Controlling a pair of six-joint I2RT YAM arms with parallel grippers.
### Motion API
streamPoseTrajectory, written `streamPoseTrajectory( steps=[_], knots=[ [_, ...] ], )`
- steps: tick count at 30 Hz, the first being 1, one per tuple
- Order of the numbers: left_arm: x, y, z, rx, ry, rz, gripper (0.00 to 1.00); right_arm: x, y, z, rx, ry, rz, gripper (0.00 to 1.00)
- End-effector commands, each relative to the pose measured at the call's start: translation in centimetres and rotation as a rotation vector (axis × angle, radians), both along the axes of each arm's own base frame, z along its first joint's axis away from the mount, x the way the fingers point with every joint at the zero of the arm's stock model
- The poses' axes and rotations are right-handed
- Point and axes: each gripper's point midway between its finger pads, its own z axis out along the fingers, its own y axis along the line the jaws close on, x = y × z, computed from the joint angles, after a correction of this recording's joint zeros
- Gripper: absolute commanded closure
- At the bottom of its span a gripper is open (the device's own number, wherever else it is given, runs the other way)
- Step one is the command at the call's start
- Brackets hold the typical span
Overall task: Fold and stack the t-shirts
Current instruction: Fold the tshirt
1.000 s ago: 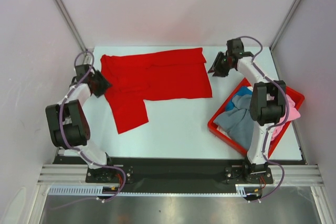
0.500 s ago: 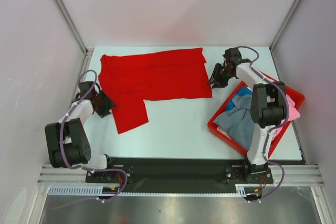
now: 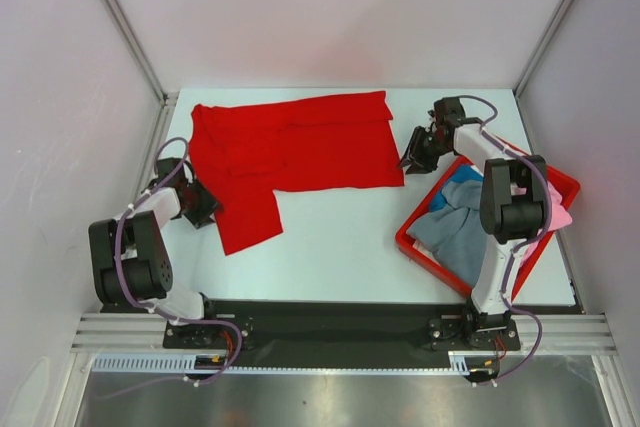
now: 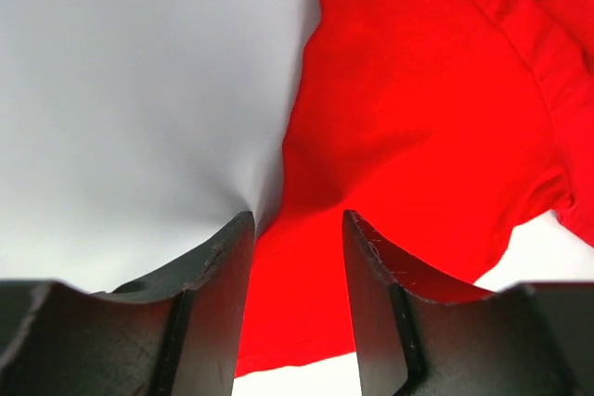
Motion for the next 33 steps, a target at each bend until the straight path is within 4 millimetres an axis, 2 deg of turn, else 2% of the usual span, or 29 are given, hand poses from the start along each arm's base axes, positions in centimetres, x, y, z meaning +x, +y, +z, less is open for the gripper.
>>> streamPoseTrajectory(
  steps=[1,3,4,7,12,14,21,24,33],
  knots=[
    [1.4,0.7,0.1,0.035,-0.027,0.000,0.51,0.6,0.1,2.7,0.028,-0.083,0.006,0.60],
    [1.9,0.5,0.0,0.019,-0.046,-0.007,0.54,0.5,0.1,2.7,0.024,-0.083,0.009,0.60],
    [2.1,0.4,0.0,0.015,-0.047,-0.007,0.59,0.5,0.0,2.5,0.021,-0.075,0.004,0.60],
    [1.9,0.1,-0.1,-0.004,-0.027,-0.010,0.66,0.5,-0.2,2.2,0.004,-0.067,-0.010,0.60],
    [1.3,-0.2,0.3,-0.015,-0.046,-0.005,0.72,0.7,-0.2,1.0,-0.021,-0.039,-0.017,0.50],
    [1.6,-0.4,0.5,-0.029,-0.056,-0.008,0.78,0.6,0.1,0.6,-0.022,-0.023,-0.015,0.48],
    [2.7,-0.5,1.6,-0.042,-0.092,-0.009,0.99,-0.1,-0.7,-1.0,-0.082,0.032,-0.039,0.46],
    [3.2,-0.7,2.2,-0.049,-0.107,-0.024,1.00,-0.2,-0.2,-1.7,-0.086,0.057,-0.034,0.48],
    [3.9,-1.1,3.8,-0.068,-0.149,-0.043,1.00,-1.1,-0.1,-3.8,-0.127,0.130,-0.069,0.54]
  ],
)
